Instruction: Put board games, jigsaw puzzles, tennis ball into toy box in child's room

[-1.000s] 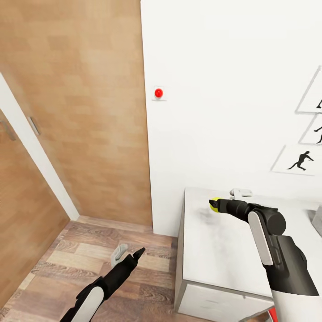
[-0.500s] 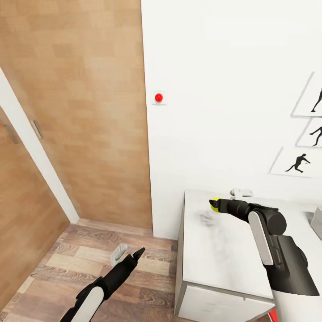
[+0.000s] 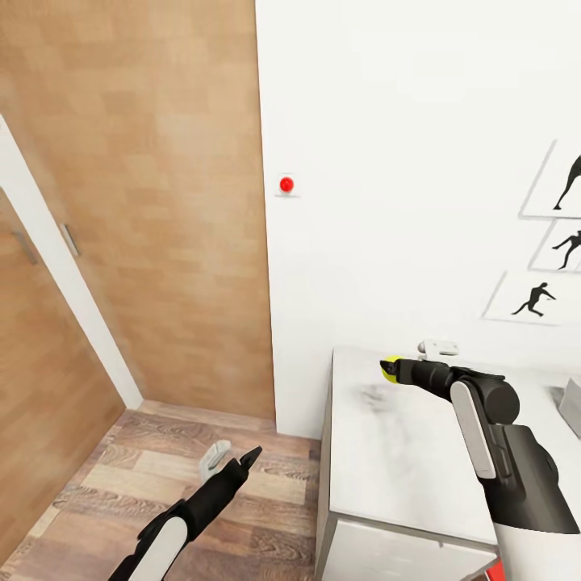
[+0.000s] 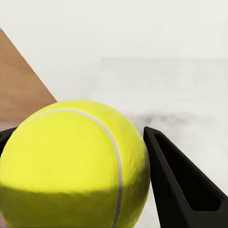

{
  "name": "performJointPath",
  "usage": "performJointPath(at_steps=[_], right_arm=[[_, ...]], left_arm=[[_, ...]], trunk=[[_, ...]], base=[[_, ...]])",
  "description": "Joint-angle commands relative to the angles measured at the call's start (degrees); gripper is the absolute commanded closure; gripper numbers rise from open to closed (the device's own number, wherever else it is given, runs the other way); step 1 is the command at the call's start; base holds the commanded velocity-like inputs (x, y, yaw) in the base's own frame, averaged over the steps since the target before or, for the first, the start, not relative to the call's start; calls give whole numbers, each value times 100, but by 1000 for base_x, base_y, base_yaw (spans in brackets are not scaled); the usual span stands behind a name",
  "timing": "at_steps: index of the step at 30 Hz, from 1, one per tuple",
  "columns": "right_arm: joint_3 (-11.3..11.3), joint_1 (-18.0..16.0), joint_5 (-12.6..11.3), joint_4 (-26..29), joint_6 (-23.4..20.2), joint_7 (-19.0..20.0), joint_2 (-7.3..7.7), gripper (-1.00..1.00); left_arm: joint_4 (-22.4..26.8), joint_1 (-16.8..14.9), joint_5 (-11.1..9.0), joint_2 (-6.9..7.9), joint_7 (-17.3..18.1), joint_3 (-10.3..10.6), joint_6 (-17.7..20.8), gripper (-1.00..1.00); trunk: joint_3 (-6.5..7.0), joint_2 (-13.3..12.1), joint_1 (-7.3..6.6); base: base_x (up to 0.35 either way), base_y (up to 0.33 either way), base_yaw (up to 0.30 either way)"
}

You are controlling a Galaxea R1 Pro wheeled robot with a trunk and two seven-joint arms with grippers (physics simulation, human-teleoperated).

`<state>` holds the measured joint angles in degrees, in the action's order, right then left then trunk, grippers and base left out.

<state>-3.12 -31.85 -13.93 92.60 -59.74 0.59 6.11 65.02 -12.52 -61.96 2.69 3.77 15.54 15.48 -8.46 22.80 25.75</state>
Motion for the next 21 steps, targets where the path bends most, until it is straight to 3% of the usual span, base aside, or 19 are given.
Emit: performJointPath(at_steps=[1,21], right_arm=[[-4,-6,-22,4,-26,-14,3,100],[-28,-9,-22,4,-26,-11,53,100]], left_arm=[[3,-4,-44,4,4,7,17,-100],[4,-4,-46,4,5,10,16,-100]], trunk=[[-3,12,4],[183,12,4]], base=[[0,0,0],[0,0,0]])
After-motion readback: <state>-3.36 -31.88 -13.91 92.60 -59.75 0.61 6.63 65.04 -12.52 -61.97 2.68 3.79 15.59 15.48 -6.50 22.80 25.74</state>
